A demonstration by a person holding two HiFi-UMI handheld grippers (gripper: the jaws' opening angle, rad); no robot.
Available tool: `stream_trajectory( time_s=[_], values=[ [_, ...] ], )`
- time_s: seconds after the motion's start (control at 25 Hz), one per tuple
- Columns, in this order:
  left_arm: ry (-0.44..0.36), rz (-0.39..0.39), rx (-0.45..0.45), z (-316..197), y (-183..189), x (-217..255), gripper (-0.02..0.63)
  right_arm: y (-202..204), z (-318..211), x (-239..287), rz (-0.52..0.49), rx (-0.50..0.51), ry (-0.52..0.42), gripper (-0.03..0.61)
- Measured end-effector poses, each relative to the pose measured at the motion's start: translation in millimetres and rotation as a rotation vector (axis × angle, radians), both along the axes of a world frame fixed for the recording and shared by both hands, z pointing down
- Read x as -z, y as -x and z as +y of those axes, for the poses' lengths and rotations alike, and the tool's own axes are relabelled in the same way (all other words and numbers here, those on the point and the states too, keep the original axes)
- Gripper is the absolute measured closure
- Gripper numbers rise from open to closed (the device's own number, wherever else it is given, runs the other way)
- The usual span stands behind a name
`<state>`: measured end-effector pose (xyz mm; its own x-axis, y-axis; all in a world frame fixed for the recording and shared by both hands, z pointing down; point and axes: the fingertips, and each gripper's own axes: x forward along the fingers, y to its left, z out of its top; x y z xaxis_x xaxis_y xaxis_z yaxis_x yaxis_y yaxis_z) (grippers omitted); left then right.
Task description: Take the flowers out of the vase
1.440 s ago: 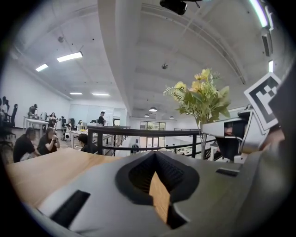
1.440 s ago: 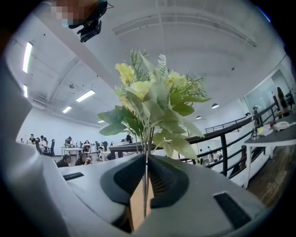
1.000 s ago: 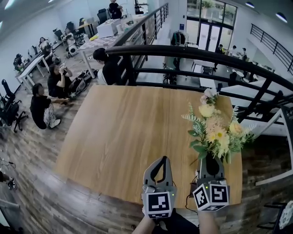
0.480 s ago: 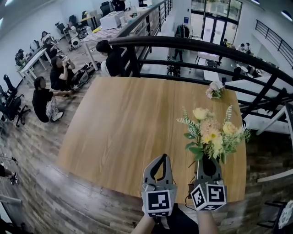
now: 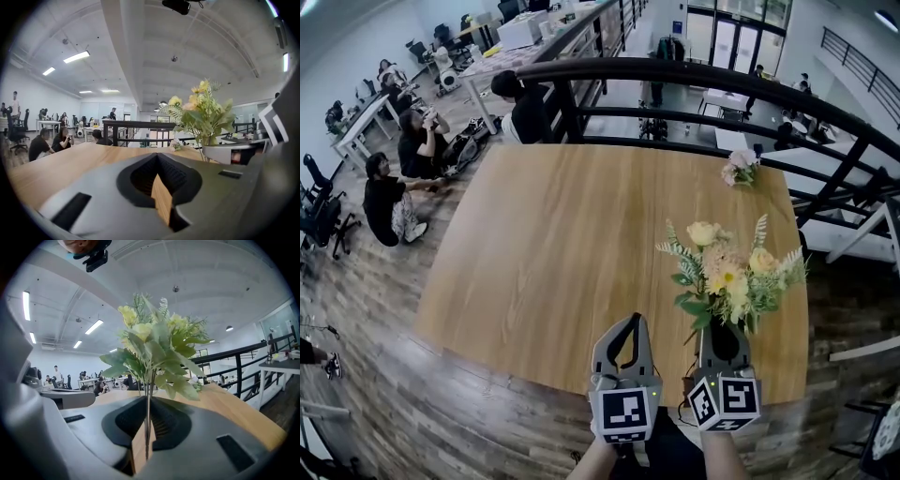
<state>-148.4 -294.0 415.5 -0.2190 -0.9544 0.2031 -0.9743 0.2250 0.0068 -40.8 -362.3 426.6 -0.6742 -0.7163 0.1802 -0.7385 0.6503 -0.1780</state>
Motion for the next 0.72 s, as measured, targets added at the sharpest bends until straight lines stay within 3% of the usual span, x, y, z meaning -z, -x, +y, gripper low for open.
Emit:
stream_trajectory(
  time_s=[0.72],
  values=[
    [0.013, 0.003, -0.021, -2, -11, -5, 0.598, -9, 4, -13, 0.013, -0.004, 0.034, 0.541]
  ],
)
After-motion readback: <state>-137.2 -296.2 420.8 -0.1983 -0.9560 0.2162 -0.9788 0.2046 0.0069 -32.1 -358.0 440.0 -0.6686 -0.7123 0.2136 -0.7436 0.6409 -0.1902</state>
